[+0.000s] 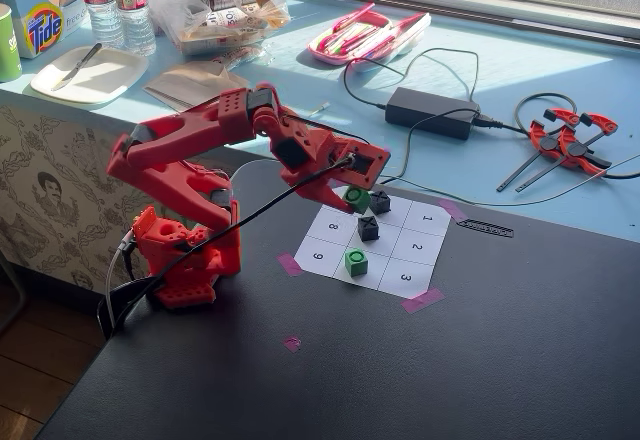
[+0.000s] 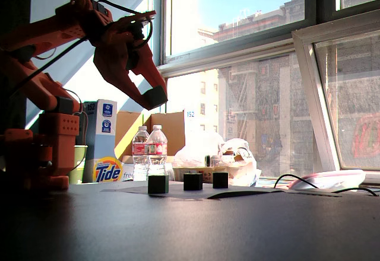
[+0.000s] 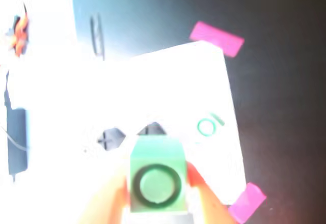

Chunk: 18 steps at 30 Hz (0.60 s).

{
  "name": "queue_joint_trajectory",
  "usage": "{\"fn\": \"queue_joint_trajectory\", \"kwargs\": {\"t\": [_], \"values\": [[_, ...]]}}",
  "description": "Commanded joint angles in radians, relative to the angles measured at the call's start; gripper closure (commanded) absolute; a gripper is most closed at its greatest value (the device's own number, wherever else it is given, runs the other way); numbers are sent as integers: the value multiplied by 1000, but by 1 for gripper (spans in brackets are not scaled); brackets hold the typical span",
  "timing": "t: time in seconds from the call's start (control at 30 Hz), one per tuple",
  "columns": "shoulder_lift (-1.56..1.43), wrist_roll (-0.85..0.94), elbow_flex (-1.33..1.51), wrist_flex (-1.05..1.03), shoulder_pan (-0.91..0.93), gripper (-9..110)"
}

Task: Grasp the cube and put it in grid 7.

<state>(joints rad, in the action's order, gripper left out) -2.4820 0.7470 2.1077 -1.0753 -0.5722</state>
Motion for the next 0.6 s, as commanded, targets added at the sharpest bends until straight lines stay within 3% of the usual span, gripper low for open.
{"fn": "queue_joint_trajectory", "kwargs": {"t": [0.0, 0.23, 0.57], "values": [[86, 34, -46, 64, -221, 101], [314, 34, -49, 210, -497, 101], [503, 0, -38, 390, -459, 101]]}}
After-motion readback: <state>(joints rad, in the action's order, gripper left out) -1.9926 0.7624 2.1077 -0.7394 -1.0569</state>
